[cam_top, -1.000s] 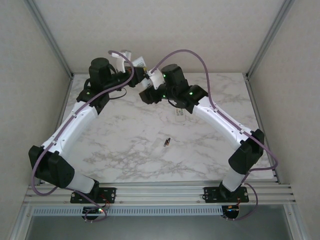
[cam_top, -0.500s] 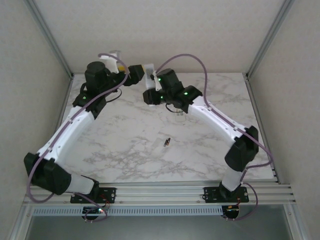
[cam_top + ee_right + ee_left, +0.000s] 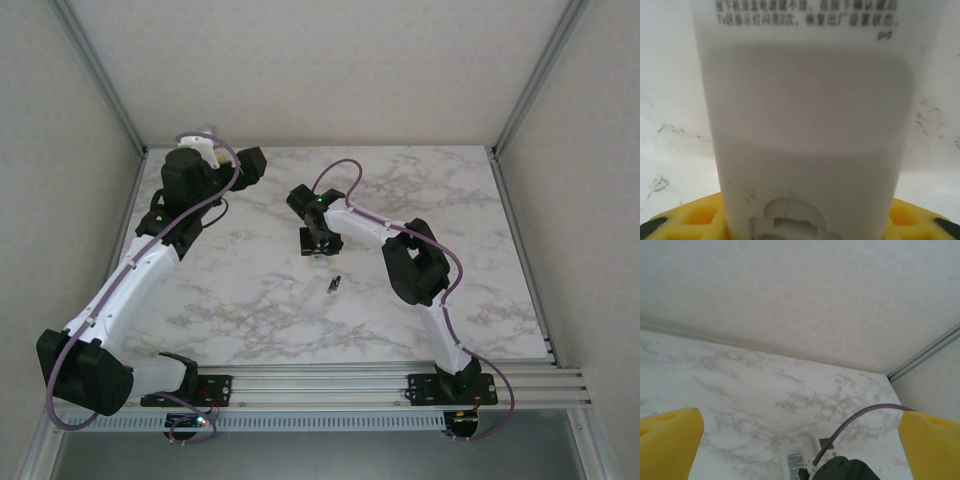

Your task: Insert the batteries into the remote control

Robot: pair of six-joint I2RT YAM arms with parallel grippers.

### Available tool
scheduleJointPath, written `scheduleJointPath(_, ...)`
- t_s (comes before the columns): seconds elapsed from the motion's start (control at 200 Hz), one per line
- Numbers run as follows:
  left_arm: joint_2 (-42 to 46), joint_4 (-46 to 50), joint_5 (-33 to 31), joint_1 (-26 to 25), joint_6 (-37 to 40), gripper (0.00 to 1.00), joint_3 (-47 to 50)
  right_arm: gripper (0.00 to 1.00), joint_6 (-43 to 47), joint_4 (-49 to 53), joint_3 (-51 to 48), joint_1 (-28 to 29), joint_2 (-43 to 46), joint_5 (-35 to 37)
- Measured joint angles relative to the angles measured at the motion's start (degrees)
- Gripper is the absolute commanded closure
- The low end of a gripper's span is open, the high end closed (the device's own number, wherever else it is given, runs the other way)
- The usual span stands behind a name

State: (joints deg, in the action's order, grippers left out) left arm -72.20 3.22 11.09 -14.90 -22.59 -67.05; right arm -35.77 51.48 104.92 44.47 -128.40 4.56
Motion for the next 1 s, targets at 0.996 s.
scheduleJointPath(0.996, 0.2, 0.3, 2.6, 0.0, -0.2, 0.00, 2.7, 0.37, -6.6, -3.5, -17.7, 0.4, 23.4, 1.4)
